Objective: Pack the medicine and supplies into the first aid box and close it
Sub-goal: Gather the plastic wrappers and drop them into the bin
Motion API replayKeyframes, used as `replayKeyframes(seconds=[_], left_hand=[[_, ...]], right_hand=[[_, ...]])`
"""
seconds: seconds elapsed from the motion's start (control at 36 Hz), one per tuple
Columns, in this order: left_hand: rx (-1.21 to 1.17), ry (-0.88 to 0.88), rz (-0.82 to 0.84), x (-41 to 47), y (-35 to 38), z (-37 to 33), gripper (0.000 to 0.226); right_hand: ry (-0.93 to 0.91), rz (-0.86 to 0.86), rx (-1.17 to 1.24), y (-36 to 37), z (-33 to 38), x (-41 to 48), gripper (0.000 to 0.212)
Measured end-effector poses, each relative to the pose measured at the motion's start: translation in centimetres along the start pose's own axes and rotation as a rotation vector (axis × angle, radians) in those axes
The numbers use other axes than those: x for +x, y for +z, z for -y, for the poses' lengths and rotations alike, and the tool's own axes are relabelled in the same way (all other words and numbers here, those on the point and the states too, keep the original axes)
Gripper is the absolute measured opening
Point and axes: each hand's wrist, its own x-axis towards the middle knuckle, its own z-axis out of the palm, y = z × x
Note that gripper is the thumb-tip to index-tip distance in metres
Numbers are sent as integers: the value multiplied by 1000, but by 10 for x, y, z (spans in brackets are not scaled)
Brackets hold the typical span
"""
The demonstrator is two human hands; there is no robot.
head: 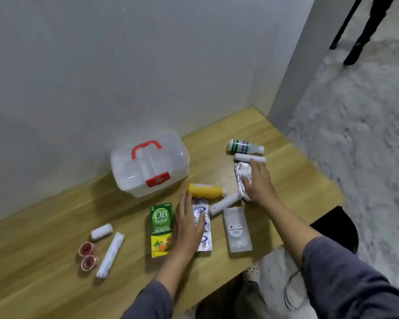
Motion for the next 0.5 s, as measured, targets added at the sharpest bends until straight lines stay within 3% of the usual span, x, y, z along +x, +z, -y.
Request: replayKeyframes(seconds=[0.06,0.17,0.31,0.42,0.5], left_hand=[[1,-48,9,-2,6,4,62],[16,-133,93,-8,21,12,62],[54,-198,101,-6,33,13,60],[83,-194,75,-2,35,6,54],[61,-230,52,2,33,2,50]], right_hand=[[45,-7,20,5,-6,1,72],[170,69,14,12,-14,1,58],[185,65,-40,15,-17,8,55],[149,0,-21,15,-16,5,36],[161,7,25,11,-14,3,44]])
